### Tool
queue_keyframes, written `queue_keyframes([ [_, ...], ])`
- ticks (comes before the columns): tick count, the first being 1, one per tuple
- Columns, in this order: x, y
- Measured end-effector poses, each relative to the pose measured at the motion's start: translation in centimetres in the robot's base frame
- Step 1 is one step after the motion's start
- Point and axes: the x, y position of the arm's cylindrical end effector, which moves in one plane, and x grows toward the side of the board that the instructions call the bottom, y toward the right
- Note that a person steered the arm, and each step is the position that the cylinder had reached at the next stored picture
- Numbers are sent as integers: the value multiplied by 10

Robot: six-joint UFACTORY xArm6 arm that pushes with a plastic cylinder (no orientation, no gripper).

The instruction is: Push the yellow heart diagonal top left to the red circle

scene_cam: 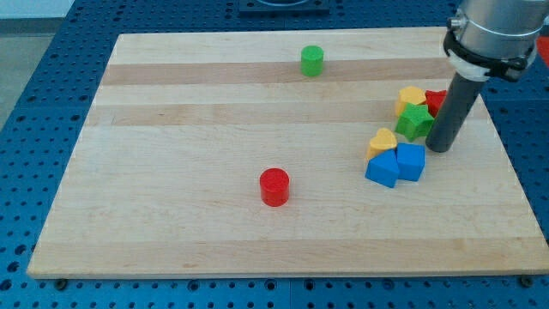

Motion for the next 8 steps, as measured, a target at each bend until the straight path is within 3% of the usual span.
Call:
queue_keyframes([
  [6,14,-144],
  [8,-14,-207],
])
